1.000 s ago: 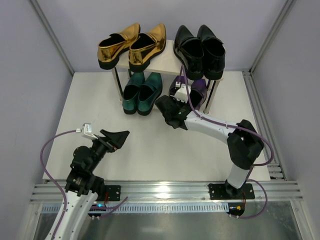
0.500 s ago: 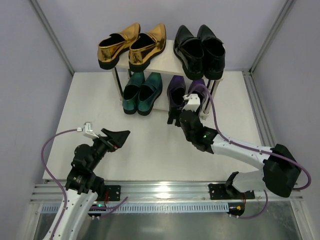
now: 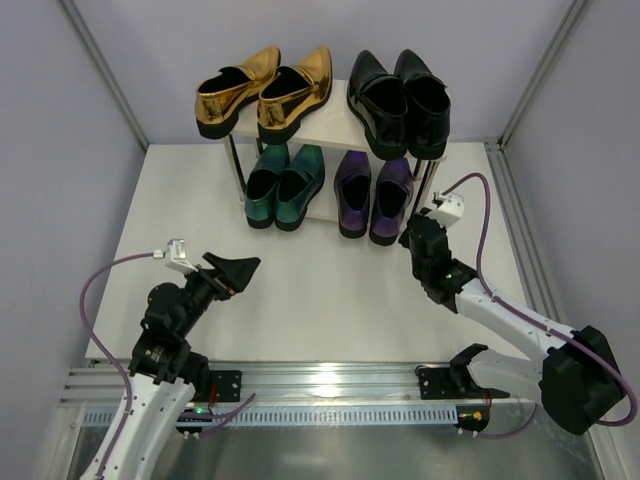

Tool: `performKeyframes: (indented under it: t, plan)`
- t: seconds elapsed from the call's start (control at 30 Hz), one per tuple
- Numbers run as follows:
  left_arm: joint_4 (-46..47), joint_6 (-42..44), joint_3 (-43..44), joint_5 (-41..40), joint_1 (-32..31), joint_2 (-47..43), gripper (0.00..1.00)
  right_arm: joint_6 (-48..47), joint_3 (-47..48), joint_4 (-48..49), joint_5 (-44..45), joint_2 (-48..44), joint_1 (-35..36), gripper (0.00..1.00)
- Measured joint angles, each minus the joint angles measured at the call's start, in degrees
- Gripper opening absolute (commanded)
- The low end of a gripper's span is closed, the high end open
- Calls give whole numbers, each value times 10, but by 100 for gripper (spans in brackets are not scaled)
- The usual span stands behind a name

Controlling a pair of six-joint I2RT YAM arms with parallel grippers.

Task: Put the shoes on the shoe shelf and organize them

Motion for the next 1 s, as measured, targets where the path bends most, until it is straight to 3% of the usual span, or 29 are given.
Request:
performKeyframes:
  t: [0.3, 0.57, 0.8, 1.0]
  plan:
    - [6, 1, 0, 0, 0, 3, 100, -2, -55, 143, -191, -17, -104, 4]
    - [23, 14, 3, -1, 0, 27, 100, 99, -99, 299, -391, 54, -251, 4]
    - [38, 35, 46, -2, 0, 78, 100, 176, -92, 391, -524, 131, -296, 4]
    - [57, 62, 87, -14, 0, 121, 100, 196, -78, 398, -563, 145, -311, 4]
